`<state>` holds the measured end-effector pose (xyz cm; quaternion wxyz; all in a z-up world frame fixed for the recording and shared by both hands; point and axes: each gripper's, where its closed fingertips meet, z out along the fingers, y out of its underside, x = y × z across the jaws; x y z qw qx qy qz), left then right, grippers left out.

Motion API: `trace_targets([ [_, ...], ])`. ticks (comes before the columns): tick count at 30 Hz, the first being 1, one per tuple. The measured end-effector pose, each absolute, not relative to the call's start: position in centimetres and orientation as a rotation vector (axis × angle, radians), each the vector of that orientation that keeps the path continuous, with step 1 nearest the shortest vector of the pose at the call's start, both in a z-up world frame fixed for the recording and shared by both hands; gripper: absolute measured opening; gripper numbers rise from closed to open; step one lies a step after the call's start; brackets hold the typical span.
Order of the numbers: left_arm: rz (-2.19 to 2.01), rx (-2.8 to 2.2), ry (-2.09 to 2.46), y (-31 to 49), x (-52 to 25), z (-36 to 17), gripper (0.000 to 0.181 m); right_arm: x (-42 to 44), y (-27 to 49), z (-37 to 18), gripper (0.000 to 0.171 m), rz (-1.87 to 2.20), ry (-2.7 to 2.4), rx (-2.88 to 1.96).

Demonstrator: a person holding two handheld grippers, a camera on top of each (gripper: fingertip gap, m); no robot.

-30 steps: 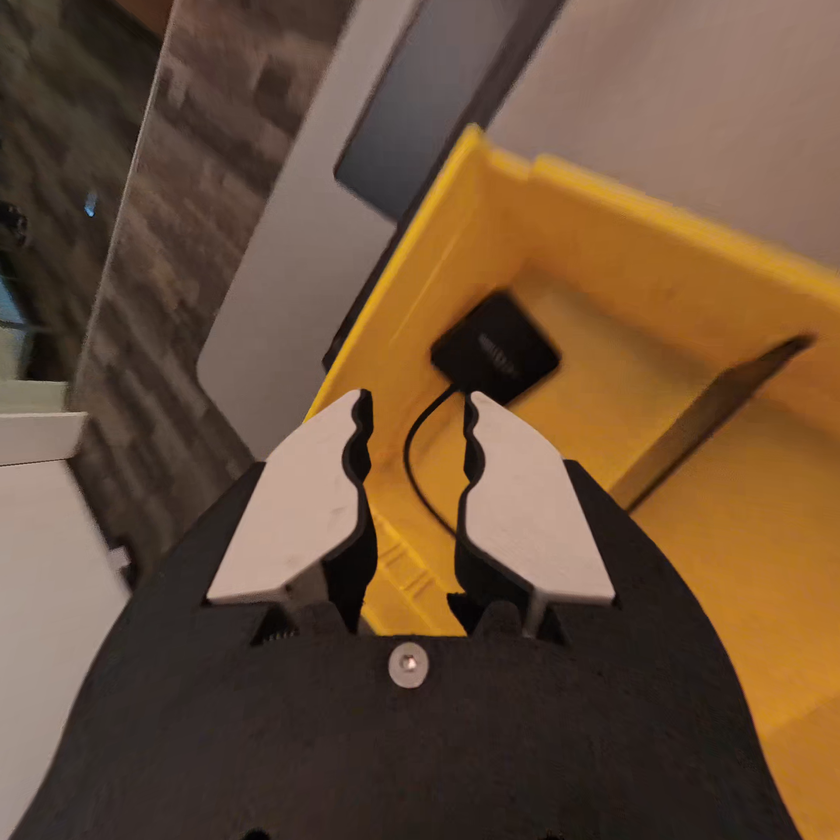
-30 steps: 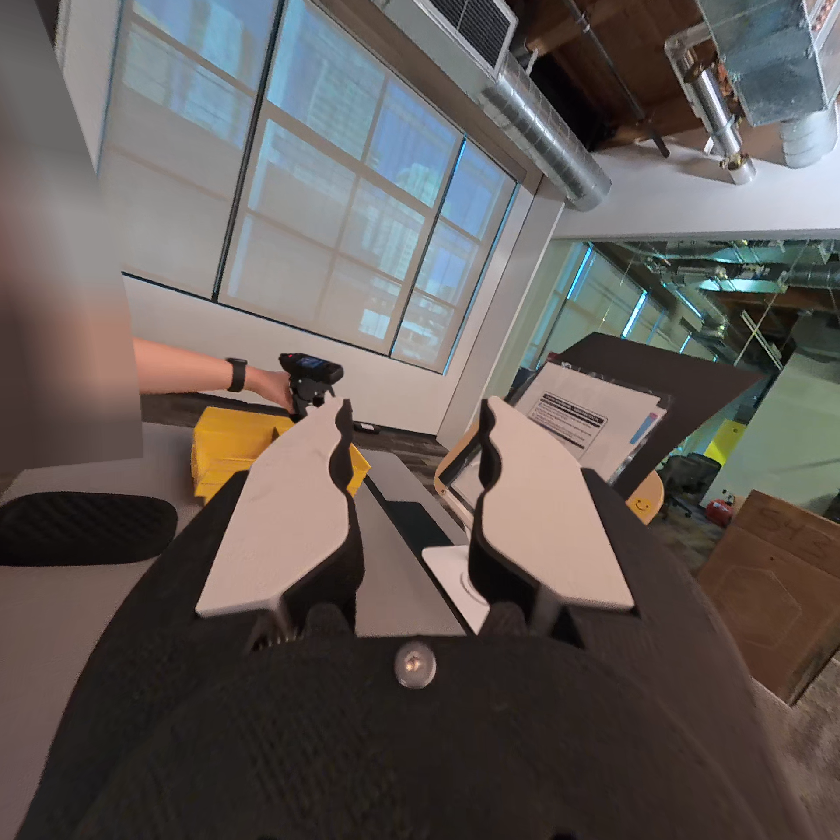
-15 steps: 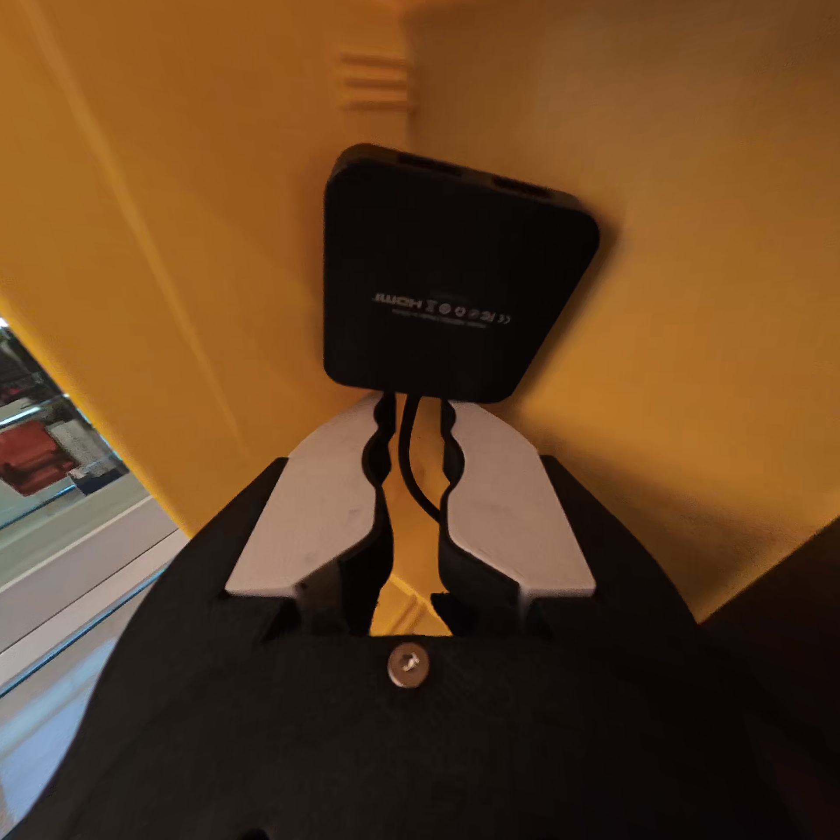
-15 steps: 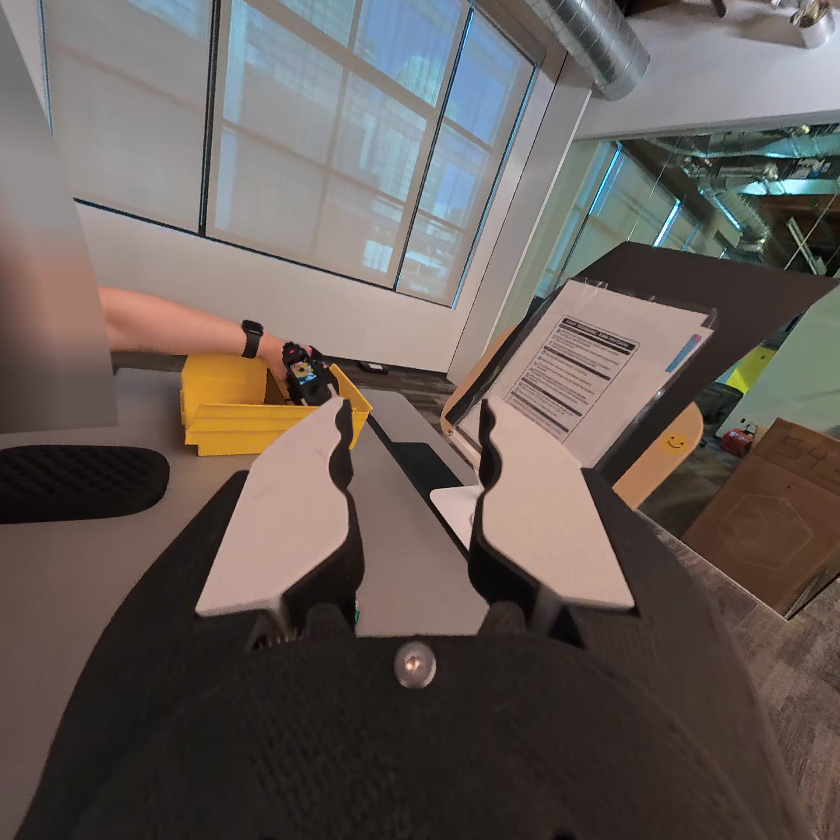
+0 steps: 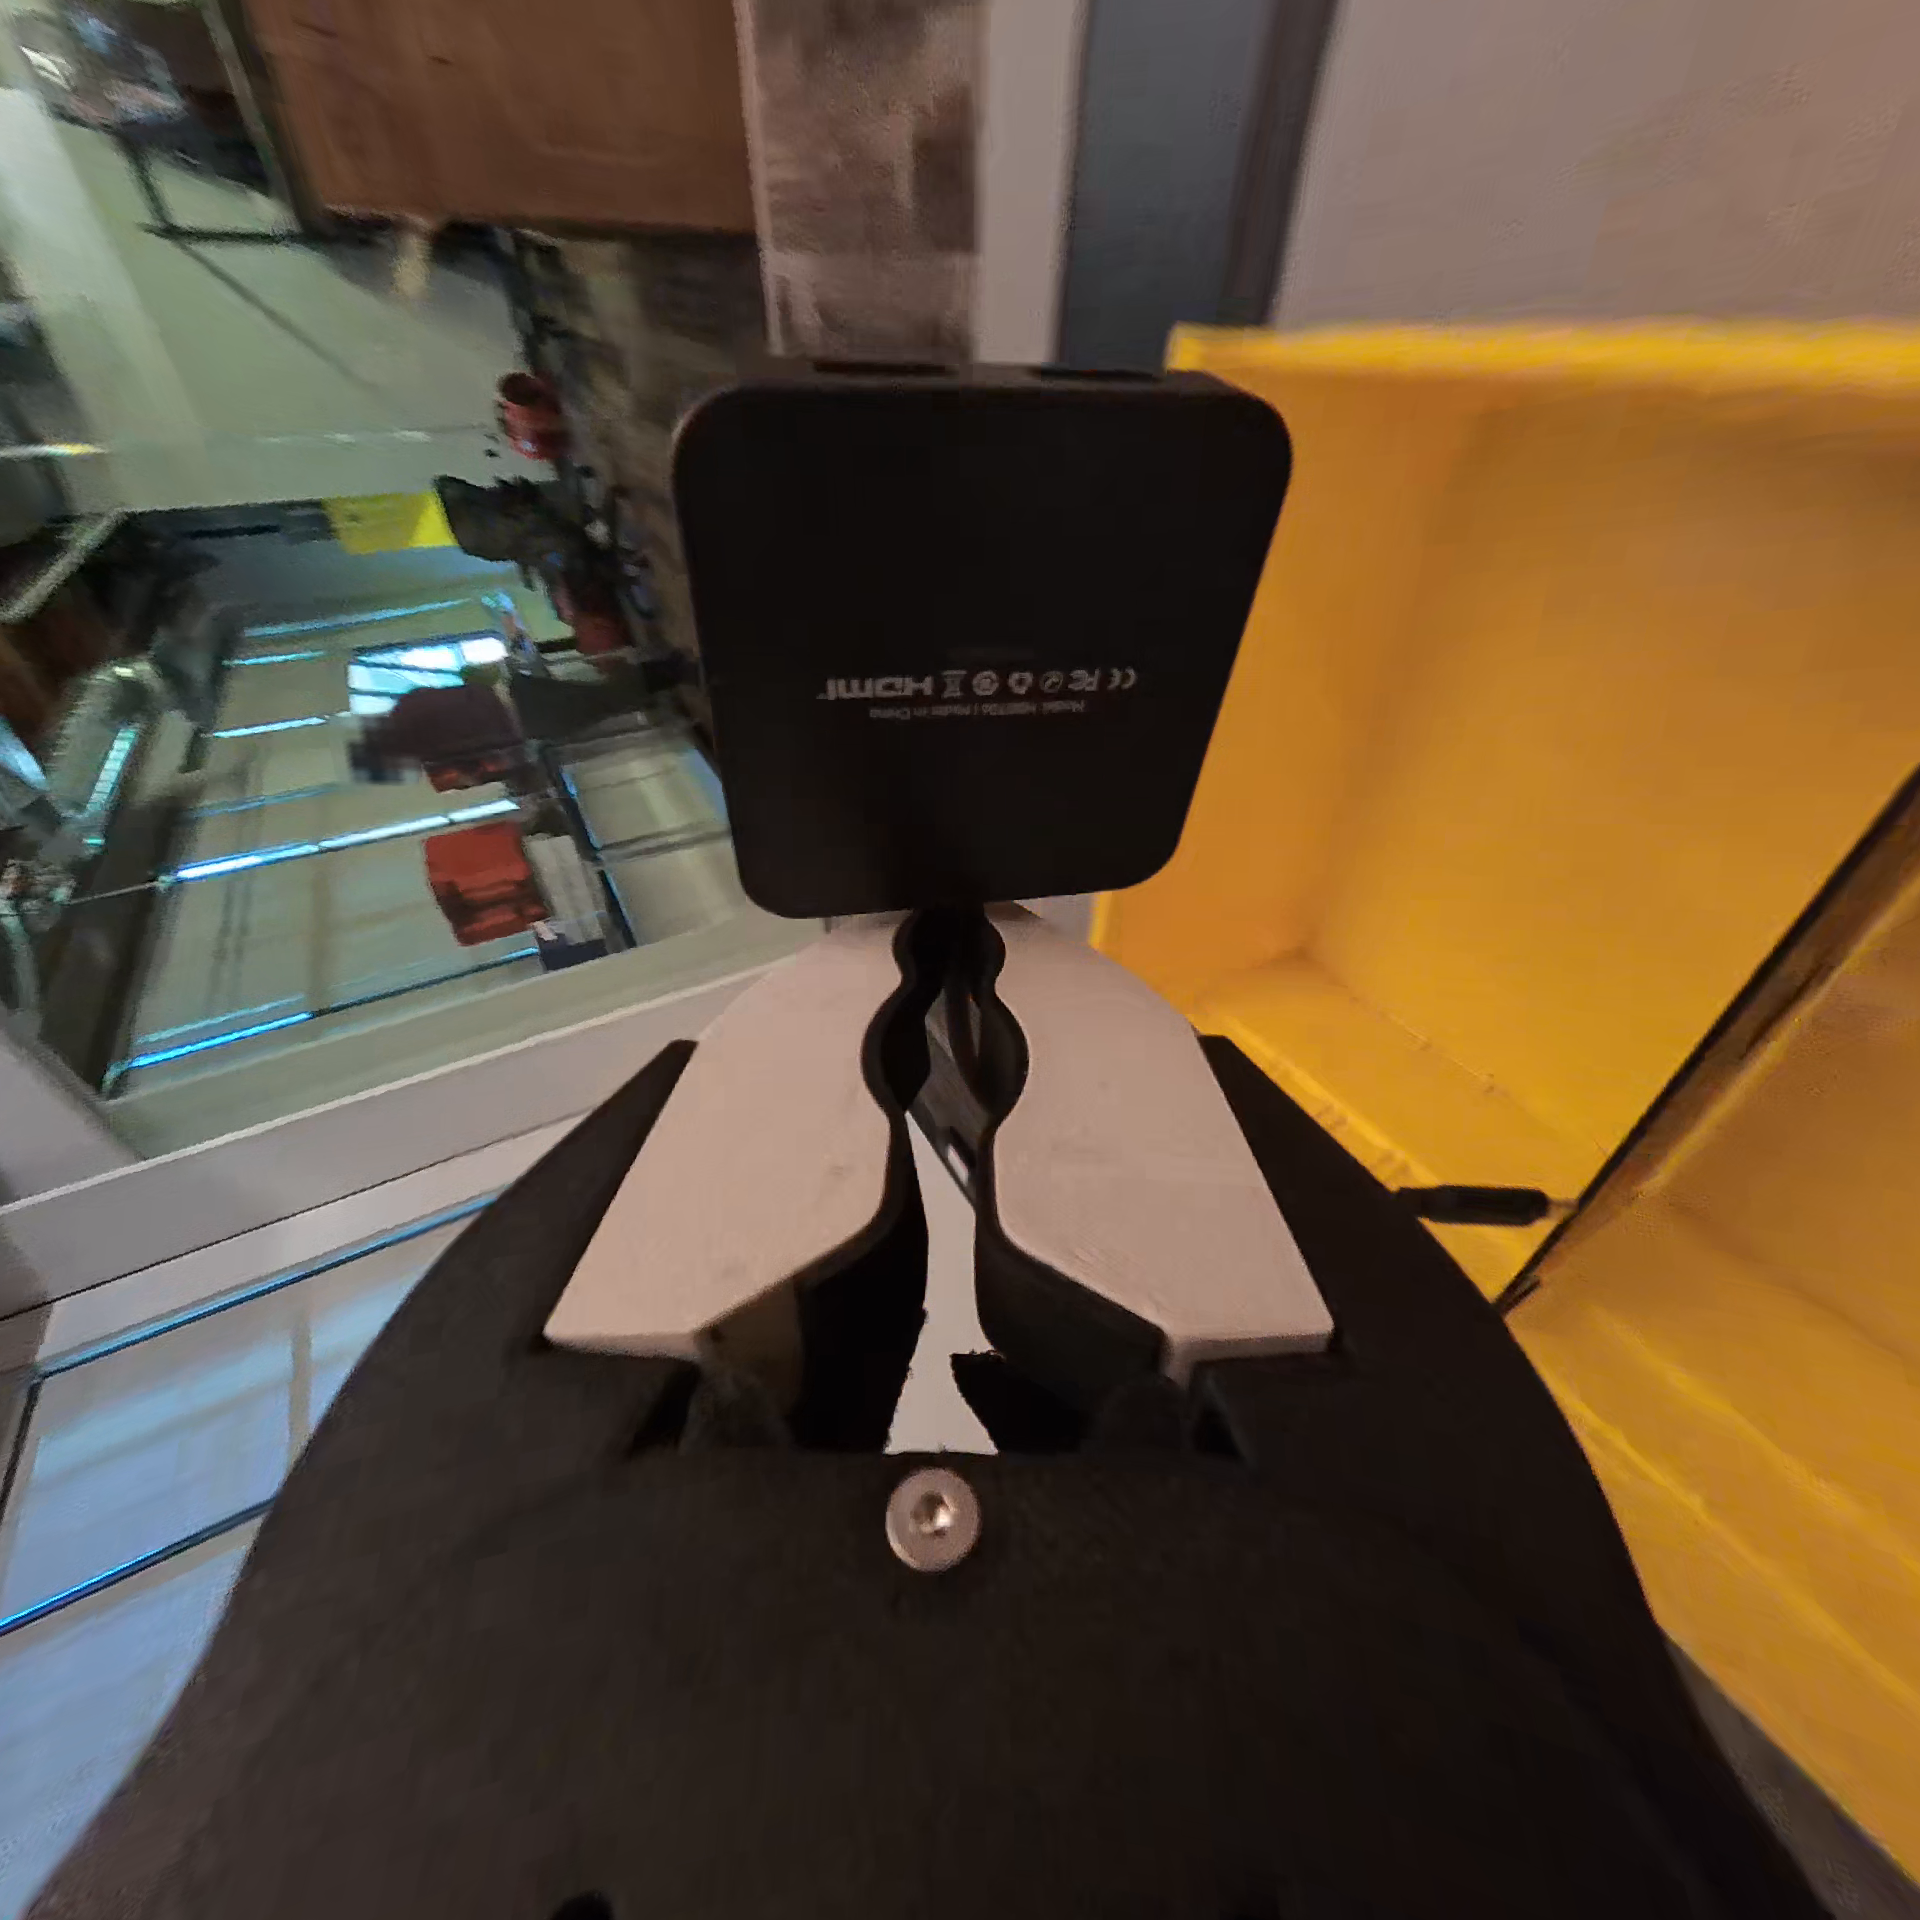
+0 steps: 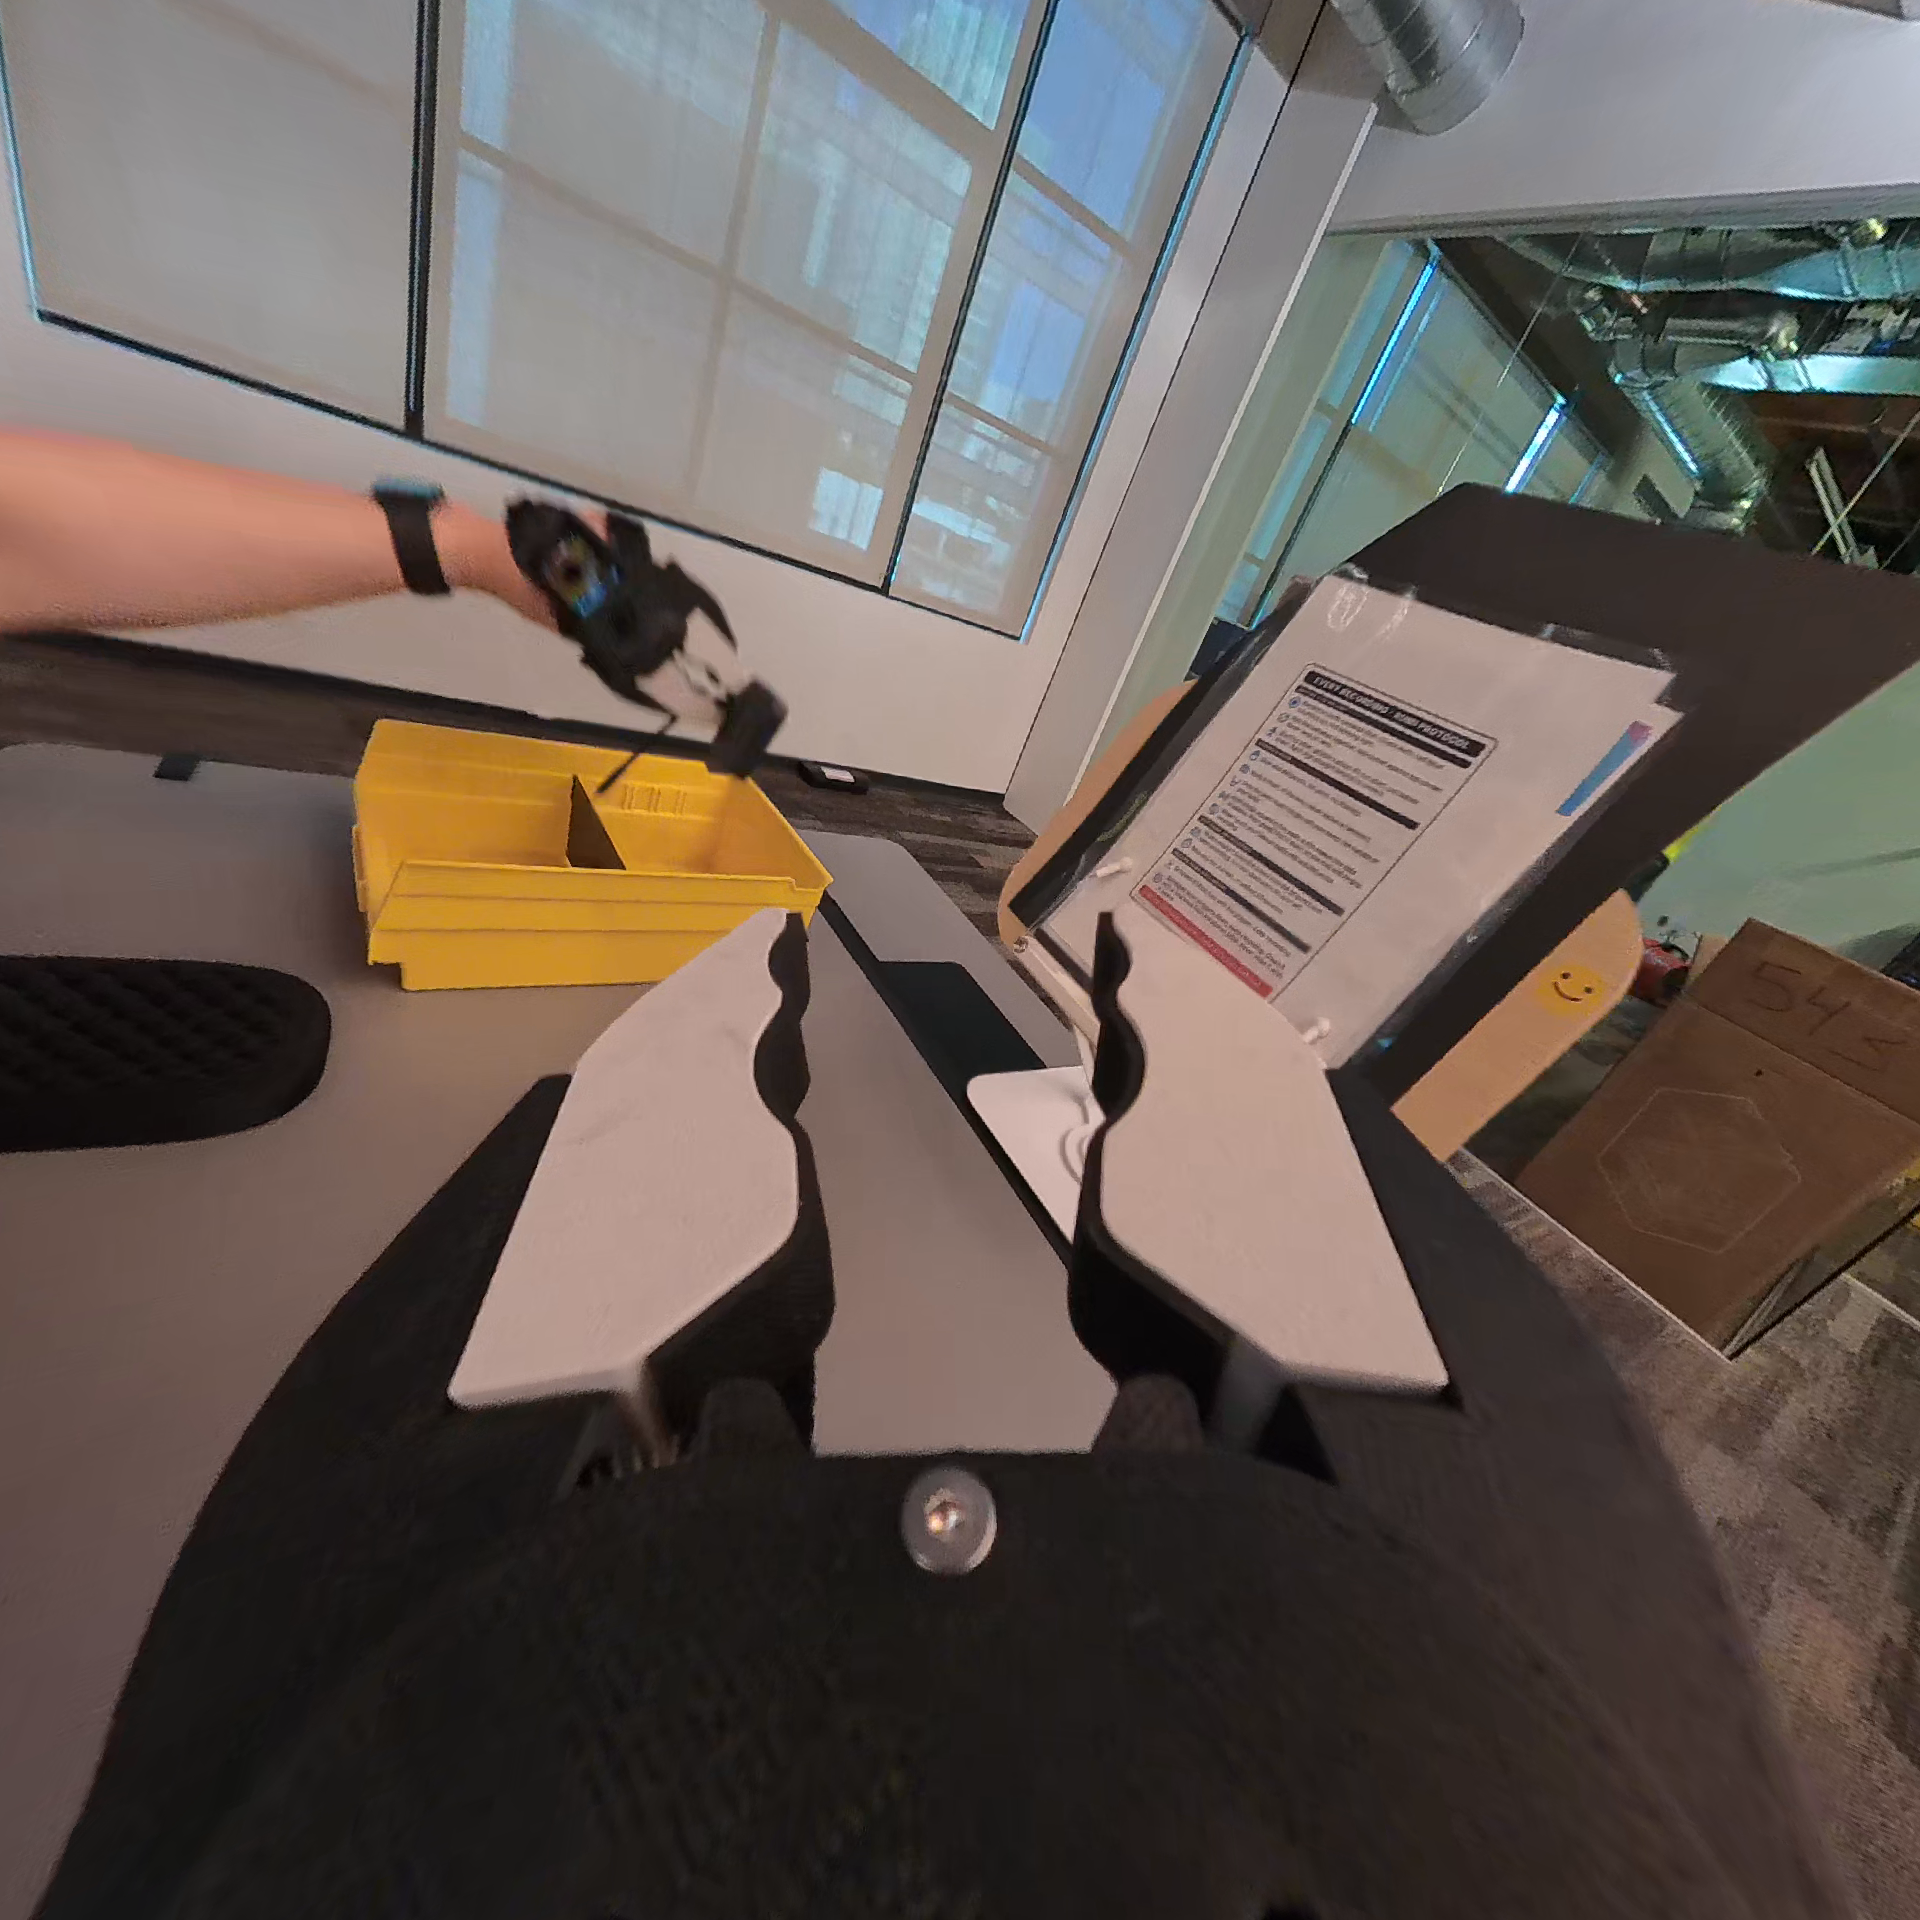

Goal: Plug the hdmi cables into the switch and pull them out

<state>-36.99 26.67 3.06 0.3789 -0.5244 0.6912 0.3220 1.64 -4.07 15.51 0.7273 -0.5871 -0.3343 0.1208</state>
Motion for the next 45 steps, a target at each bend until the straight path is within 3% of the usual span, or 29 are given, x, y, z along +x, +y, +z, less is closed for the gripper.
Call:
trace_targets([
  [4, 0.687, -1.245, 1.718, 21.0, -32.8, 11.1, 0.004, -0.9, -2.3, 13.5, 0.054, 0.162, -0.825, -1.32],
  [8, 0.367, -1.221, 1.859, 13.0, -27.1, 12.9, 0.004, -4.9, -1.9, 11.5, 0.055, 0.065, -0.986, -1.274],
  [11, 0.222, -1.241, 1.969, 8.8, -23.7, 9.5, 0.004, -7.3, -2.6, 10.2, 0.055, 0.06, -1.093, -1.24],
  [14, 0.134, -1.317, 2.109, 6.2, -21.7, 2.3, 0.004, -7.7, -2.4, 8.2, 0.055, 0.057, -1.154, -1.307],
  [18, 0.255, -1.394, 2.336, 5.2, -22.0, -7.9, 0.004, -6.7, -0.8, 3.8, 0.055, 0.106, -1.185, -1.519],
  [22, 0.285, -1.465, 2.473, 4.9, -22.2, -13.4, 0.004, -4.2, 2.9, -1.3, 0.053, 0.165, -1.002, -1.865],
  [26, 0.142, -1.456, 2.494, 4.3, -21.0, -14.2, 0.003, -4.5, 3.9, -5.8, 0.053, 0.333, -0.979, -1.992],
  [31, -0.056, -1.515, 2.442, 3.6, -20.1, -12.9, 0.003, -5.0, 4.1, -6.8, 0.054, 0.29, -1.016, -2.027],
  [39, -0.545, -2.236, 2.071, 2.4, -20.1, -12.1, 0.003, -8.4, 2.1, -7.3, 0.054, 0.276, -1.23, -1.977],
  [45, -0.499, -2.502, 1.799, 3.6, -21.8, -14.1, 0.003, -6.7, 3.2, -10.4, 0.051, 0.243, -1.122, -2.184],
])
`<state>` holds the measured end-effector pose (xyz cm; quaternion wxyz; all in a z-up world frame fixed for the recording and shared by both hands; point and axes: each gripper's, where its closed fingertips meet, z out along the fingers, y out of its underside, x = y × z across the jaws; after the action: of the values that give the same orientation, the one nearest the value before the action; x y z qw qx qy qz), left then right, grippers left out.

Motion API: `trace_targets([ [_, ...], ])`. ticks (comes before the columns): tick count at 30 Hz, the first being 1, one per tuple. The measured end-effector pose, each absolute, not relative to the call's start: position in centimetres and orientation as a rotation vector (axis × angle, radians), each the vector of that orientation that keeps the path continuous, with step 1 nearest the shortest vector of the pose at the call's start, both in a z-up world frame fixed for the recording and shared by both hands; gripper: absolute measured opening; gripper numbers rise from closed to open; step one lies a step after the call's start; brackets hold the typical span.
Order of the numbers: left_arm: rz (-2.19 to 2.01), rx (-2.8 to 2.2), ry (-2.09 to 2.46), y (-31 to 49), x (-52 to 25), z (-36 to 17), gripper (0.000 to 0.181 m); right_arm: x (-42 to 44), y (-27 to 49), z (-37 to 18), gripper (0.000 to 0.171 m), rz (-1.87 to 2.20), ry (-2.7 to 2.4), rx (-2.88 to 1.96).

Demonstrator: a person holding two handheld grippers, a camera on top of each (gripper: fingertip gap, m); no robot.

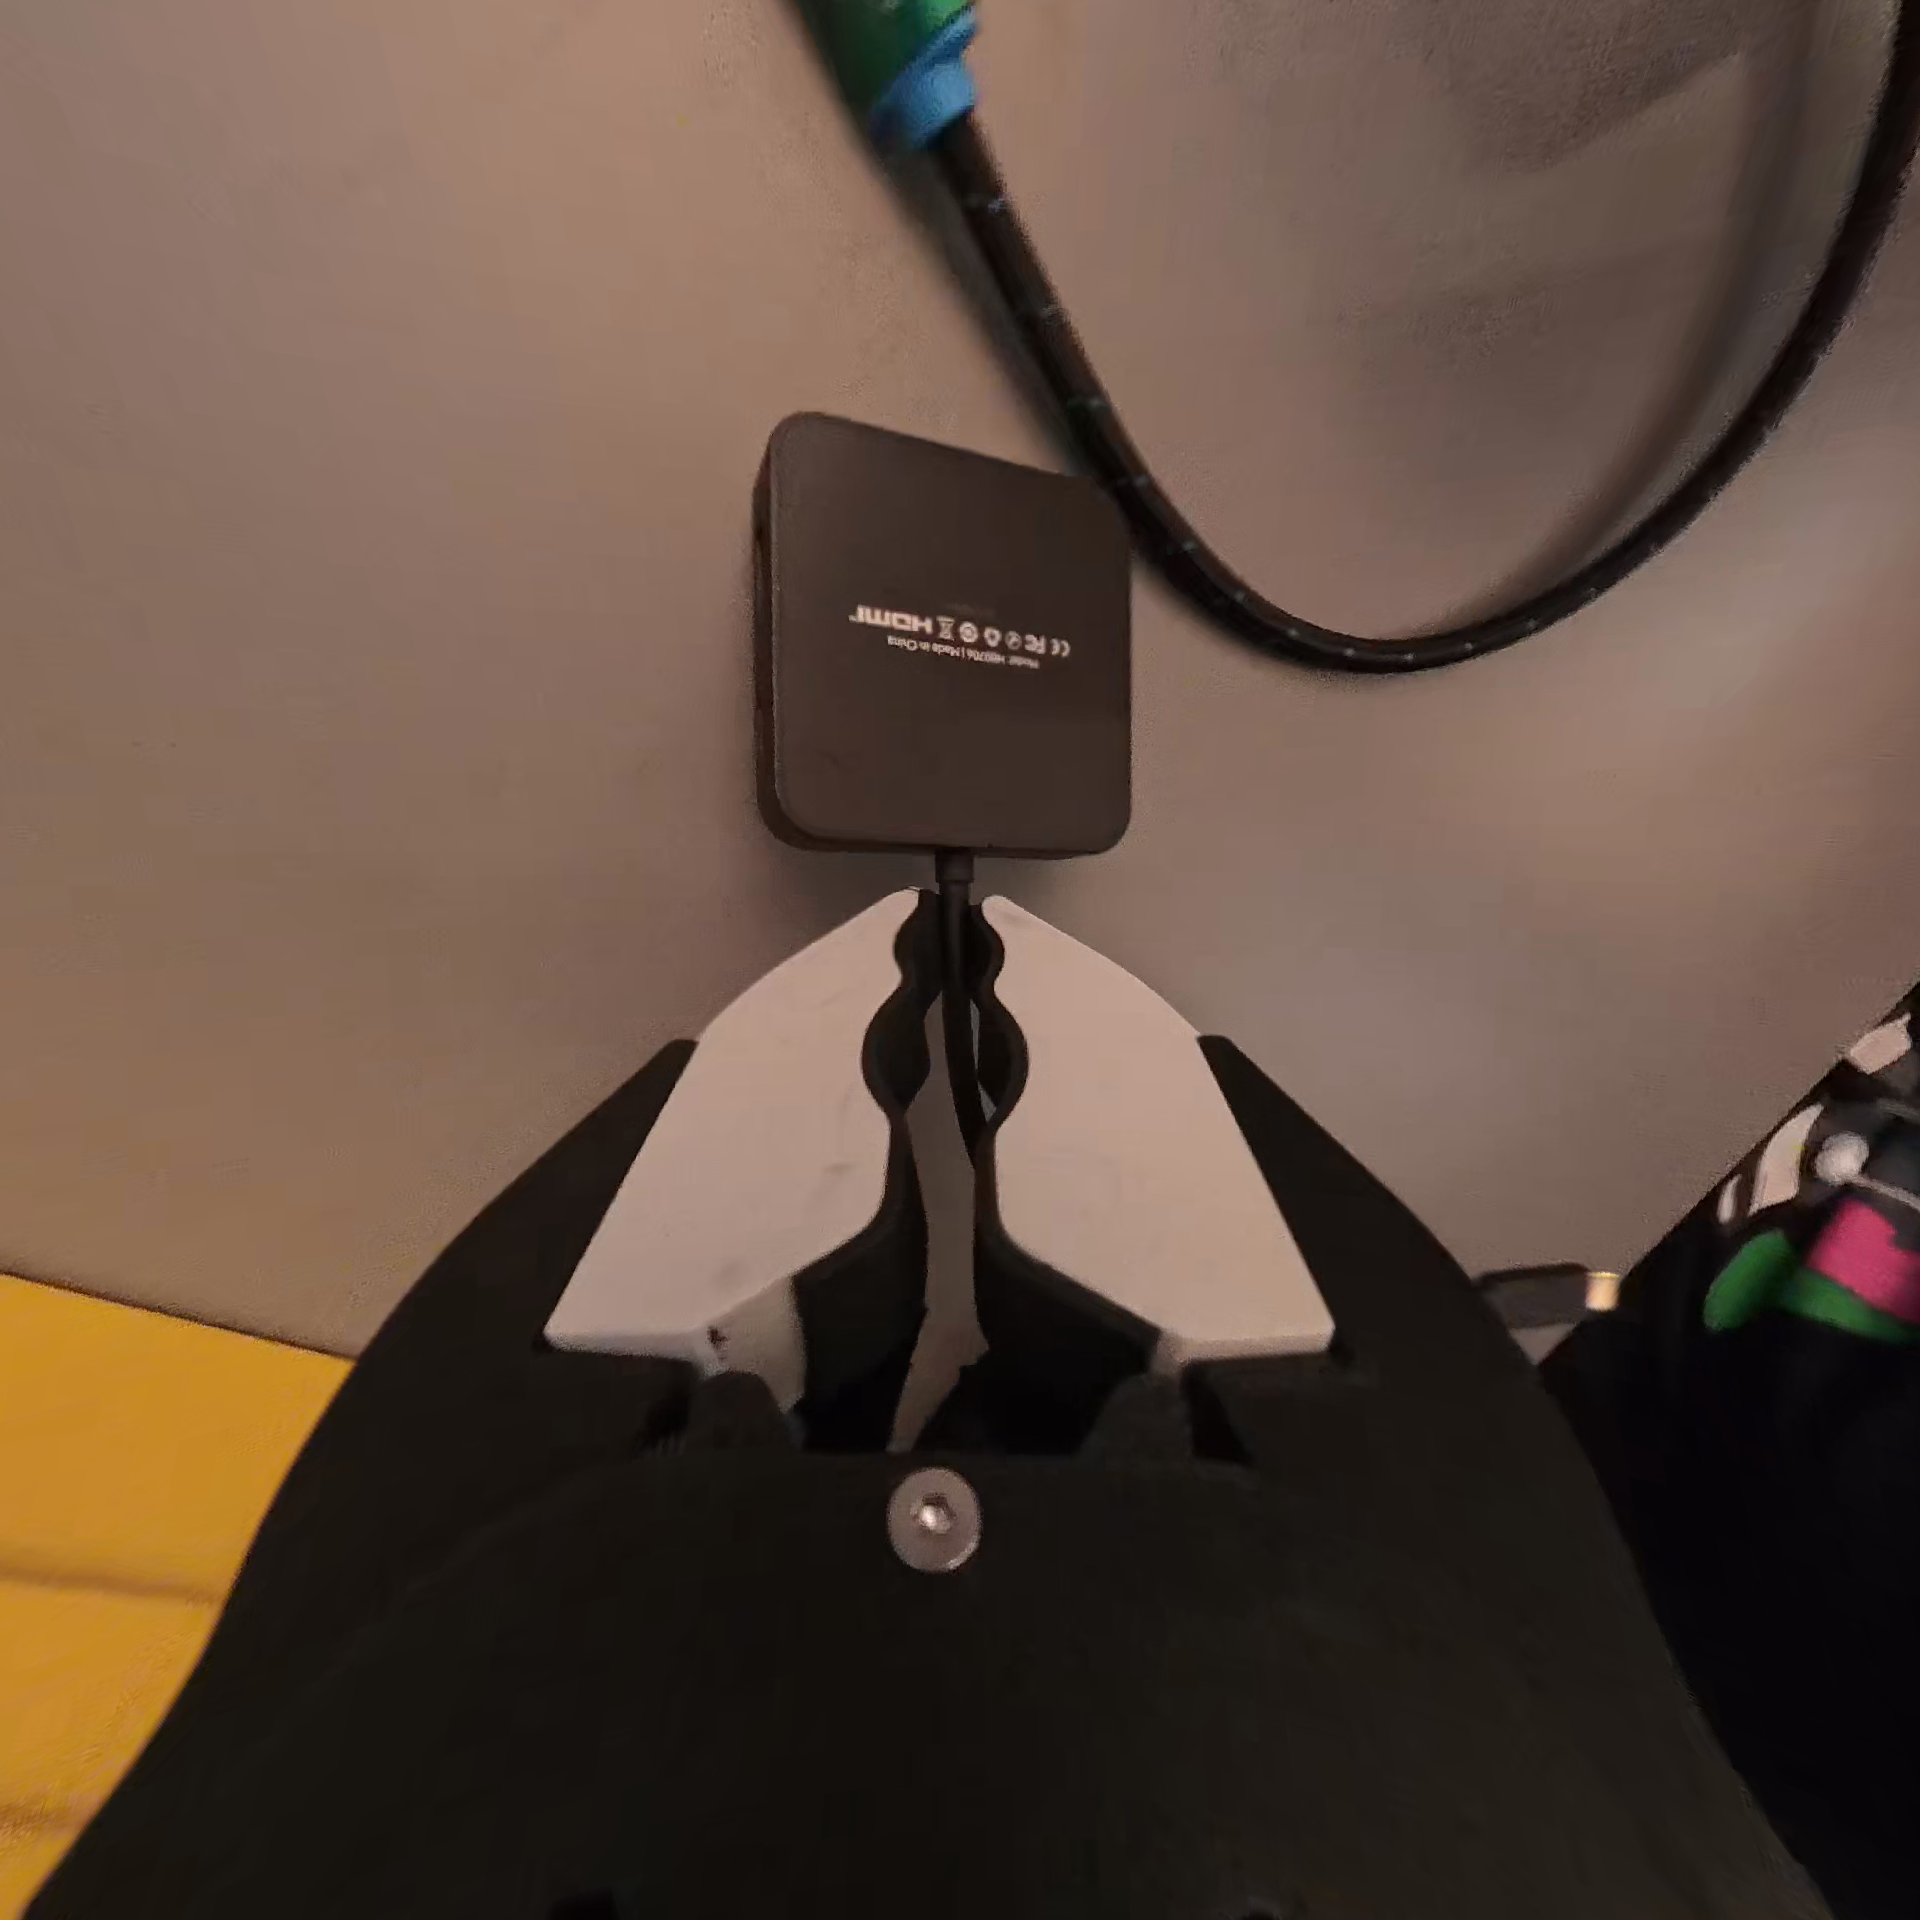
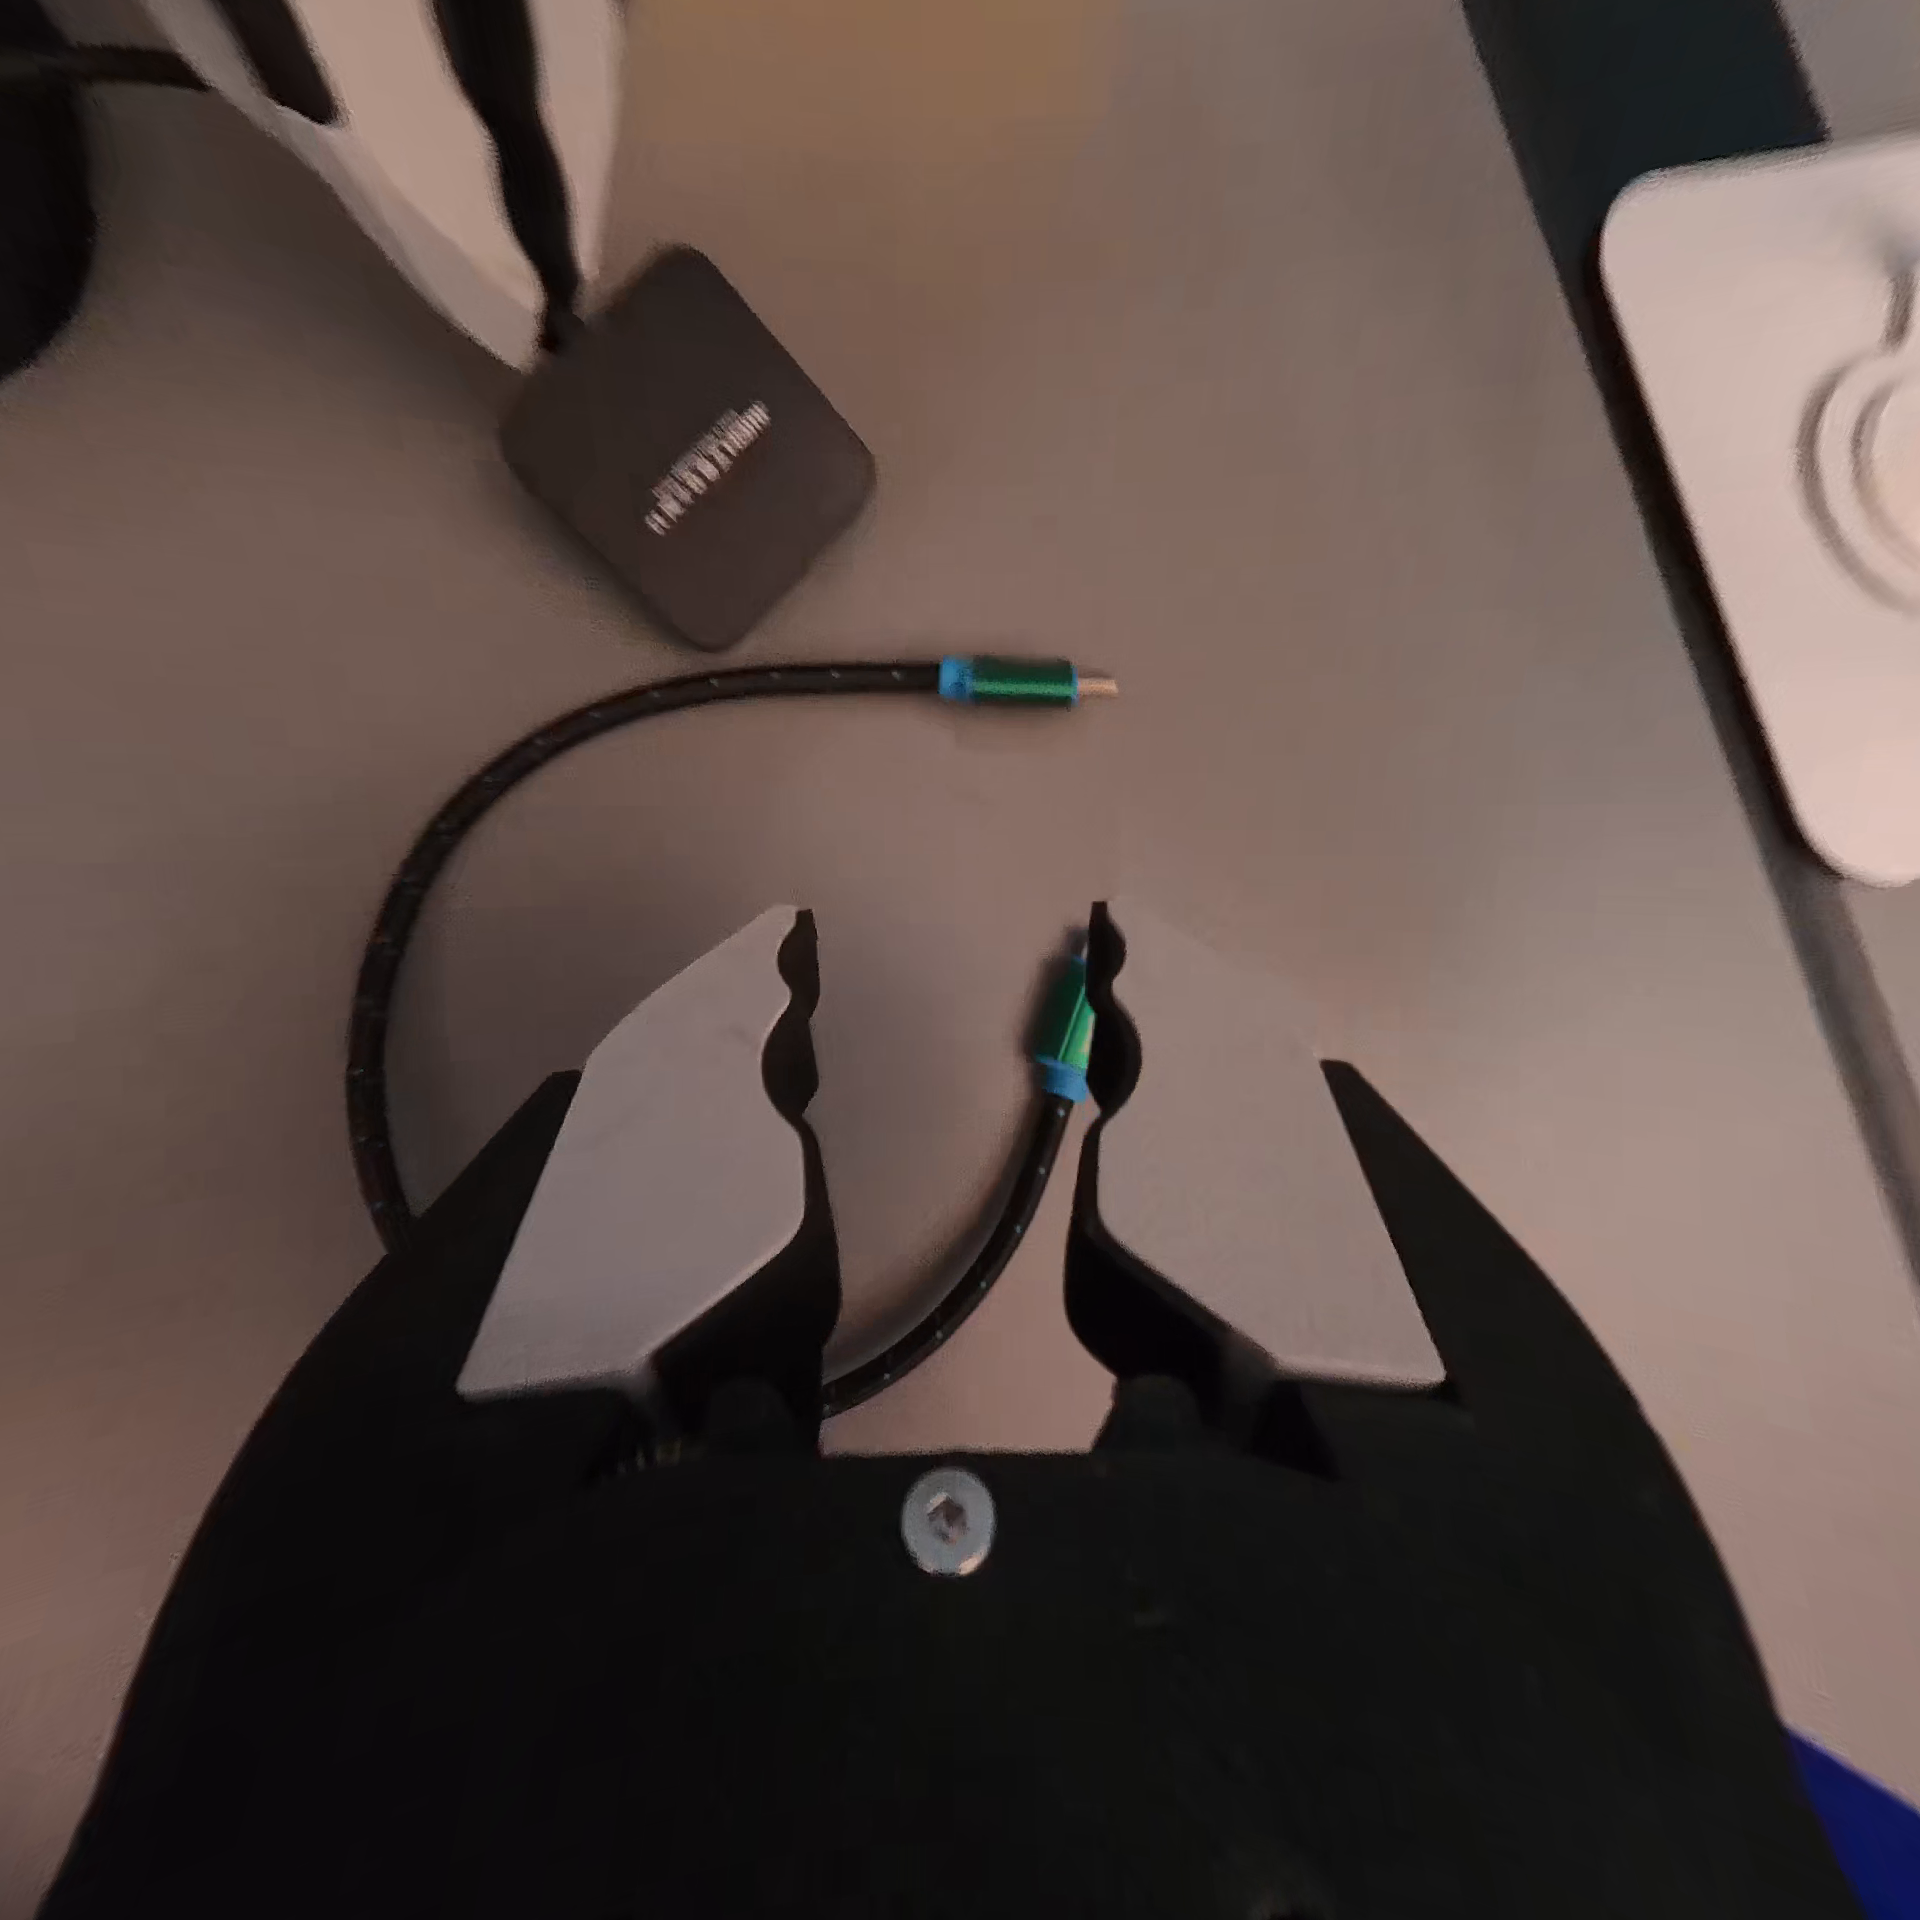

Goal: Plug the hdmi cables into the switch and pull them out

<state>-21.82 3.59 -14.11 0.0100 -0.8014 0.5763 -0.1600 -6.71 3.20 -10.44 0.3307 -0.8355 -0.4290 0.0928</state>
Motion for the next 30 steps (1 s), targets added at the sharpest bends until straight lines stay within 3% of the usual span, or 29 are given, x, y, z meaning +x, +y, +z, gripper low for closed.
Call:
trace_targets([
  [8, -0.697, -2.712, 1.323, 4.6, -22.5, -15.3, 0.003, -4.0, 4.7, -13.5, 0.045, 0.194, -0.897, -2.389],
  [13, -0.736, -2.719, 1.166, 4.6, -22.1, -15.6, 0.005, -7.4, 5.3, -12.4, 0.042, 0.329, -0.83, -2.294],
  [18, -0.702, -2.66, 1.134, 4.9, -22.0, -15.1, 0.035, -11.6, 6.2, -12.7, 0.044, 0.405, -0.552, -2.305],
  [23, -0.609, -2.485, 1.134, 5.7, -21.7, -12.9, 0.031, -12.8, 6.6, -15.5, 0.052, 0.319, -0.523, -2.389],
  [27, -0.633, -2.352, 1.072, 6.9, -21.0, -9.8, 0.029, -13.3, 7.3, -15.6, 0.023, 0.192, -0.638, -2.322],
  [30, -0.686, -2.323, 1.05, 8.5, -20.5, -8.0, 0.026, -13.8, 7.0, -15.5, 0.016, 0.262, -0.683, -2.317],
])
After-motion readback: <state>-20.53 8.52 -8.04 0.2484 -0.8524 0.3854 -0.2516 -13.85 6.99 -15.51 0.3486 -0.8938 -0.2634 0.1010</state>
